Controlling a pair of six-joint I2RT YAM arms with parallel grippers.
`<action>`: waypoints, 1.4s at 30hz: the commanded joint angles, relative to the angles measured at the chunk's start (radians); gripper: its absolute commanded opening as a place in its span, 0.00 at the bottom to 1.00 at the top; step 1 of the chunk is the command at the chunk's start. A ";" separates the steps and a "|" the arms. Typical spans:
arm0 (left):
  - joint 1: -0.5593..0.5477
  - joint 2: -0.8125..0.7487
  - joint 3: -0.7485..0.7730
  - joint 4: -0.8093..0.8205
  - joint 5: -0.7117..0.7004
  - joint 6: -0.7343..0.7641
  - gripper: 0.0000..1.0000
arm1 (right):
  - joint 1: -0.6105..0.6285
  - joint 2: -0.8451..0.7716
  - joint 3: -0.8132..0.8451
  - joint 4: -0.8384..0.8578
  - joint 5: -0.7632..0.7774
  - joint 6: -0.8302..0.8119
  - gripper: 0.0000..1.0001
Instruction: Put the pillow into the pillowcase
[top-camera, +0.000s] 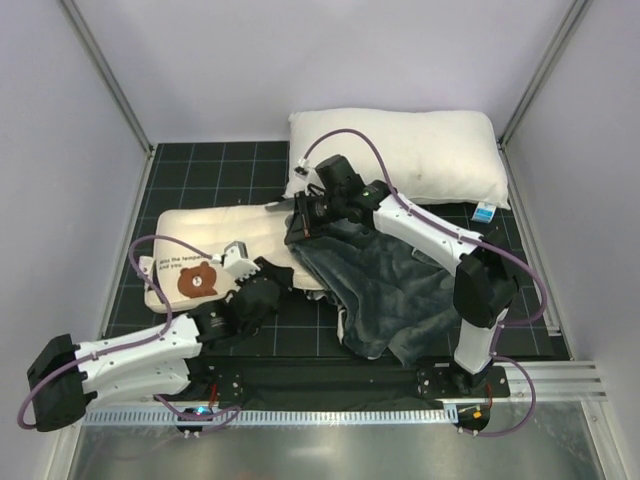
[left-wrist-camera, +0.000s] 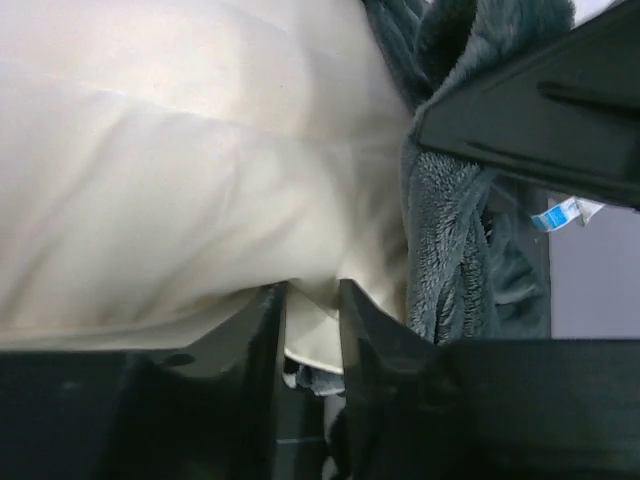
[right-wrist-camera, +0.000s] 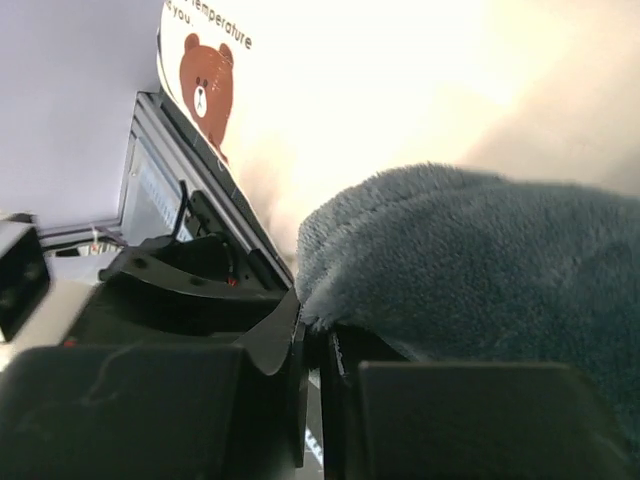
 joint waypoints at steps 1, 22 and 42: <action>0.000 -0.101 0.015 -0.186 -0.140 -0.054 0.36 | 0.004 -0.061 -0.027 0.046 0.076 -0.038 0.11; 0.452 -0.248 0.039 -0.555 0.281 0.092 0.97 | 0.296 -0.190 -0.016 -0.316 0.611 -0.191 0.69; 0.454 -0.580 0.070 -0.788 0.112 0.078 1.00 | 0.518 -0.150 -0.301 0.213 0.929 -0.773 1.00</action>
